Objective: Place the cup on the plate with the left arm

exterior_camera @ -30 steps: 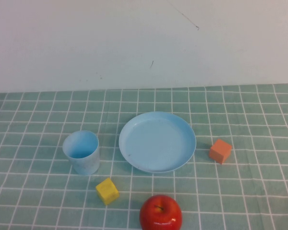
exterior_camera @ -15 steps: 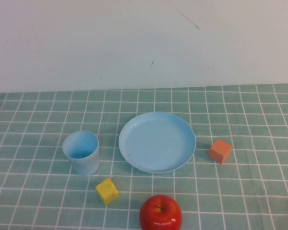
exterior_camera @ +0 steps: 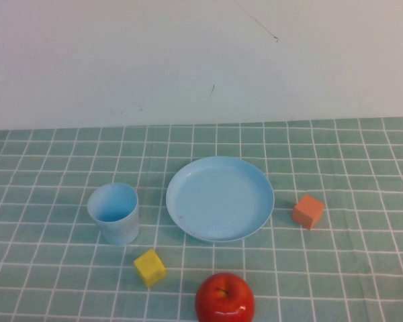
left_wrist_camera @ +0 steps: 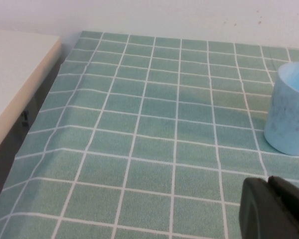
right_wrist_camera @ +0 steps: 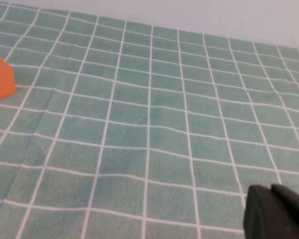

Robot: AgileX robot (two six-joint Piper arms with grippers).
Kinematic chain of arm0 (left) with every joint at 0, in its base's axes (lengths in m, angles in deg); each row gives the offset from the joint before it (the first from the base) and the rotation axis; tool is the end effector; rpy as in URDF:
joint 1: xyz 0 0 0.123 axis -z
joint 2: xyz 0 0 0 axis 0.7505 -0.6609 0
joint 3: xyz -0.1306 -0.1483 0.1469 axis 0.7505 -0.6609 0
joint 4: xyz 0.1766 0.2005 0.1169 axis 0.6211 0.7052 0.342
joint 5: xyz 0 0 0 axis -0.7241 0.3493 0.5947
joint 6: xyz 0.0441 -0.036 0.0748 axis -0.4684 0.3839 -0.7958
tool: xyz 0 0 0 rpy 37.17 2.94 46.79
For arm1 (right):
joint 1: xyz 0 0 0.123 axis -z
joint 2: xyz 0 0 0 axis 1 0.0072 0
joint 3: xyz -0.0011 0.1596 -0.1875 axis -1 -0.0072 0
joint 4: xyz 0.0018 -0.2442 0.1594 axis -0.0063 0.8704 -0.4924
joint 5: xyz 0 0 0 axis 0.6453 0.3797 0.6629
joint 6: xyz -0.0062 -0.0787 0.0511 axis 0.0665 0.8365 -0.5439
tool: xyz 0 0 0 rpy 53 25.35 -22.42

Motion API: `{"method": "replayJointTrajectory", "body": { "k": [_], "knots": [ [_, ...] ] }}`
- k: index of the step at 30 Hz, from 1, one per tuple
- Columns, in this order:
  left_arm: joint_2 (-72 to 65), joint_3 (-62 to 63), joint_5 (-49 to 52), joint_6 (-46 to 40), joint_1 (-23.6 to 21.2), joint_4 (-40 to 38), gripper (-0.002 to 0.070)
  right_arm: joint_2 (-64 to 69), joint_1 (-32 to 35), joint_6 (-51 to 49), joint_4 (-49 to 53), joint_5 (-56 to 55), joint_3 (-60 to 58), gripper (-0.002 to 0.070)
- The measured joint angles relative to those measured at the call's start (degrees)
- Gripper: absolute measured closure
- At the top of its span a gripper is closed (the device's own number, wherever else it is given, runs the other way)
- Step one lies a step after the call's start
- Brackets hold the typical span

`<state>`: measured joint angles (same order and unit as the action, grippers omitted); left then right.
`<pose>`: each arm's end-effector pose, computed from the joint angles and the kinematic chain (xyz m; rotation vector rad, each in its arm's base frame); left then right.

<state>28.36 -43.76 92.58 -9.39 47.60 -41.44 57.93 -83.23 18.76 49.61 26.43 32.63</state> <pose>0.1357 0.0012 0.1758 -0.1419 1.8277 -0.1022 0.1345 -0.0149 0.1712 -0.0858 1.8672 -0.2169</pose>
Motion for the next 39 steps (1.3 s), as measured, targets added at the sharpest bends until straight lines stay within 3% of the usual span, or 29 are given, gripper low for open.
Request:
{"method": "replayJointTrajectory", "body": {
  "k": [5,20,27,31,34,39],
  "knots": [
    [0.00,-0.26,-5.00,-0.08,0.00,-0.23,0.0678,0.00,0.00,0.00,0.00,0.00,0.00,0.0678],
    [0.00,-0.53,-40.24,0.15,0.00,-0.59,0.0678,0.00,0.00,0.00,0.00,0.00,0.00,0.0678],
    [0.00,-0.53,-54.24,8.26,0.00,-5.07,0.0678,0.00,0.00,0.00,0.00,0.00,0.00,0.0678],
    [0.00,5.10,-44.68,10.11,0.00,-8.21,0.0678,0.00,0.00,0.20,0.00,0.00,0.00,0.0678],
    [-0.39,13.52,-31.29,7.11,0.00,-7.96,0.0678,0.00,0.00,0.26,0.00,0.00,0.00,0.0678],
    [-6.12,24.60,-22.24,2.54,0.00,-6.46,0.0678,0.00,0.00,0.41,0.00,0.00,0.00,0.0678]
  ]
}}
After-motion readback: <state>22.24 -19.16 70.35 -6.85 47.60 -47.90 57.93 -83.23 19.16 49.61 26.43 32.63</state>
